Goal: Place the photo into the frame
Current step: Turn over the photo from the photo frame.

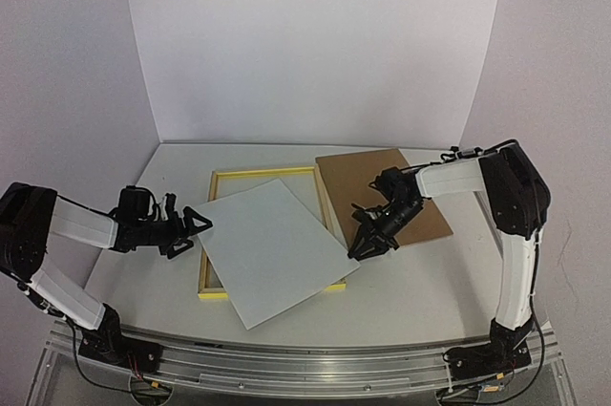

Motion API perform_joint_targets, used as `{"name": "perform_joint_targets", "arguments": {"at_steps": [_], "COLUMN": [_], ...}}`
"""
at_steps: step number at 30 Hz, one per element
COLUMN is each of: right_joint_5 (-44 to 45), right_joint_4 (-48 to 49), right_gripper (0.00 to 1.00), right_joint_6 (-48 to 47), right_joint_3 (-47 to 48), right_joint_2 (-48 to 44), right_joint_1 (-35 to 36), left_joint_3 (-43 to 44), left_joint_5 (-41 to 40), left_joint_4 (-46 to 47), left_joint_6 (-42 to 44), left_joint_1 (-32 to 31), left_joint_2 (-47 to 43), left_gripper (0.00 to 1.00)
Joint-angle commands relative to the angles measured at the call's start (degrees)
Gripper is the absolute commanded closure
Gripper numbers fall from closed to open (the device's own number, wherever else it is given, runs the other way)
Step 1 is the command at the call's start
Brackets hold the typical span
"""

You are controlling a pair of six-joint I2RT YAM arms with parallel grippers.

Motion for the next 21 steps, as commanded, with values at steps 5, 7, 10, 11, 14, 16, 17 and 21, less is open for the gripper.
{"name": "perform_joint_targets", "arguments": {"at_steps": [5, 7, 10, 11, 14, 16, 17, 21], "right_joint_5": [-11.2, -13.1, -12.8, -13.1, -12.3, -11.3, -10.7, -8.1], "right_joint_4": [11.1, 14.4, 15.8, 16.3, 17.5, 17.5, 17.5, 17.5], "right_gripper": [0.92, 0.90, 0.85, 0.83, 0.78, 0.74, 0.73, 0.73], "right_joint_6": [9.5, 11.9, 13.9, 14.7, 16.2, 17.1, 17.6, 18.8], "right_joint_3": [-3.9, -4.6, -4.3, -4.2, -4.0, -3.5, -3.3, -2.9], "right_joint_2": [-3.3, -3.8, -4.3, -4.5, -4.8, -4.4, -4.1, -3.2], "right_joint_1": [1.5, 2.2, 3.2, 3.4, 4.4, 5.1, 5.6, 6.5], "left_joint_3": [-0.8, -0.8, -0.8, -0.9, -1.2, -1.3, -1.5, -2.1], "left_joint_5": [-3.4, -3.9, -4.9, -5.3, -6.3, -6.7, -6.9, -7.1], "left_joint_4": [3.7, 4.0, 4.0, 4.0, 4.3, 4.6, 4.8, 5.8], "left_joint_6": [-1.9, -2.3, -2.7, -2.9, -3.3, -3.6, -3.8, -4.5], "left_joint_1": [-2.3, -2.7, -3.2, -3.5, -4.0, -4.3, -4.4, -4.6], "left_joint_2": [0.2, 0.1, -0.2, -0.3, -0.7, -0.8, -0.9, -1.2], "left_gripper": [0.00, 0.00, 0.00, 0.00, 0.00, 0.00, 0.00, 0.00]}}
